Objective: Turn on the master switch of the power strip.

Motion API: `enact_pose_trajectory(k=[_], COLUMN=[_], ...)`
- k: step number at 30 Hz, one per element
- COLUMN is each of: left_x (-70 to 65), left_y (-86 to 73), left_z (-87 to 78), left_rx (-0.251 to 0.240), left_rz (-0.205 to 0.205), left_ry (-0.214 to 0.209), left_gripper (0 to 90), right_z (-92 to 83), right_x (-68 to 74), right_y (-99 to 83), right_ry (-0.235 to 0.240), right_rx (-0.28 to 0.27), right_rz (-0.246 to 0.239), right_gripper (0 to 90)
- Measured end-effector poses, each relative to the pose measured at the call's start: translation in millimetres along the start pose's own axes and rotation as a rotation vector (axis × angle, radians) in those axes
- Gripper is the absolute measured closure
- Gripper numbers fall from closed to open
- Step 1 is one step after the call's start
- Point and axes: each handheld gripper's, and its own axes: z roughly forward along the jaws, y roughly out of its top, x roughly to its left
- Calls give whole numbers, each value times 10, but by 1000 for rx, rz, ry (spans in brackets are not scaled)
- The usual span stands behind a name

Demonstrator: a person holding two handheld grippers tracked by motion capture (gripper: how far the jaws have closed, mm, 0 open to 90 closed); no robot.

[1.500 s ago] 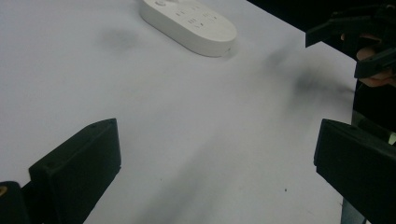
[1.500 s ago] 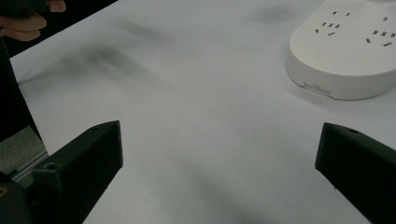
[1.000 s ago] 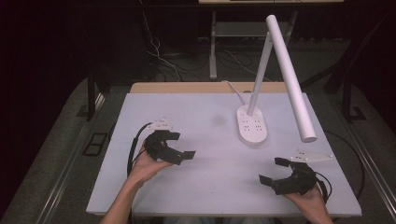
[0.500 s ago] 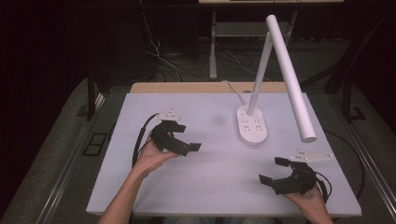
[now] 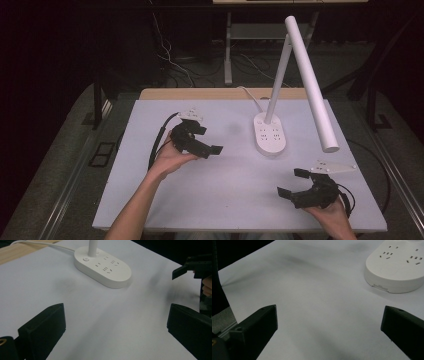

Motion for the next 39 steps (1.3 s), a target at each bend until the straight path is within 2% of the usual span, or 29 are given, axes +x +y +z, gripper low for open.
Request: enact_pose_trajectory(k=[6, 8, 17, 39], left_x=[29, 30, 81, 203], left_y=[79, 109, 272, 604], left_z=[51, 74, 142, 454], left_rx=[15, 7, 17, 44], left_rz=[16, 7, 20, 42], left_ry=[-2, 0, 1, -2], left_gripper=[12, 12, 18, 25], right_z=[-1, -1, 2, 1], right_x=[-3, -2, 0, -11], right_y=[0, 0, 0, -3], right_ry=[-1, 0, 2, 2], right_rx=[-2, -2, -1, -6], right_rz=[-1, -1, 0, -4], right_gripper=[2, 2, 2, 2])
